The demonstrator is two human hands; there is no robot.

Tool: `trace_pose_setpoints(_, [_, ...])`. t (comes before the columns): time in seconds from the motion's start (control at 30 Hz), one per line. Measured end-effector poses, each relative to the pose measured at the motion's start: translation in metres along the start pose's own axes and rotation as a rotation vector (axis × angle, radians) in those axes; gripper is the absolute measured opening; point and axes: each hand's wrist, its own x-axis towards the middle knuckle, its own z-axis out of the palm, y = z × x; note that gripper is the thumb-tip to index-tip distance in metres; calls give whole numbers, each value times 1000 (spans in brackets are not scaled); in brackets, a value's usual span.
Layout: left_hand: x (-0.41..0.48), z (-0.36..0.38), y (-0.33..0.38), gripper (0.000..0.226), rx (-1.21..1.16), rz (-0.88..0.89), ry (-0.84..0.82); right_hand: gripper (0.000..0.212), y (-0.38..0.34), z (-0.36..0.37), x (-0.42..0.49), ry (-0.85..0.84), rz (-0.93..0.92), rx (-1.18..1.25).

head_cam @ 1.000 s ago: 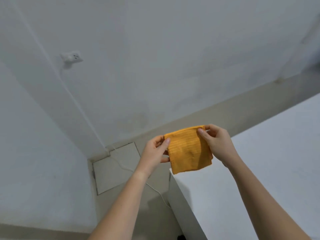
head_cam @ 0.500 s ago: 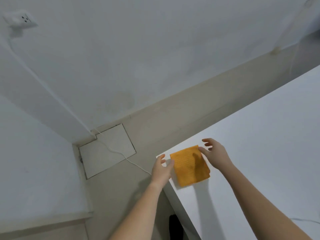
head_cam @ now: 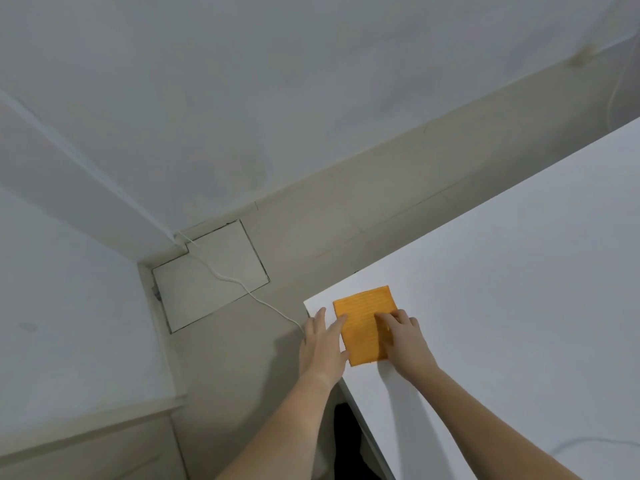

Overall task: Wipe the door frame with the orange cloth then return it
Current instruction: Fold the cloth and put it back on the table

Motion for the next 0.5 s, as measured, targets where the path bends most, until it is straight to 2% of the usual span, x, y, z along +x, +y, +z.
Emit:
trace_pose_setpoints(0.23, [-6,-8,1,81,-26,4,-11,50,-3,-4,-3,-12,5,28])
trace_pose_setpoints(0.37, [-13,-39,5,70,-68,7,-3,58,-17,-25,-9,27,17,69])
trace_pose_setpoints(0.5, [-23,-82,11,61,-102,5,82,61,-37,-58,-14,124,-13,131])
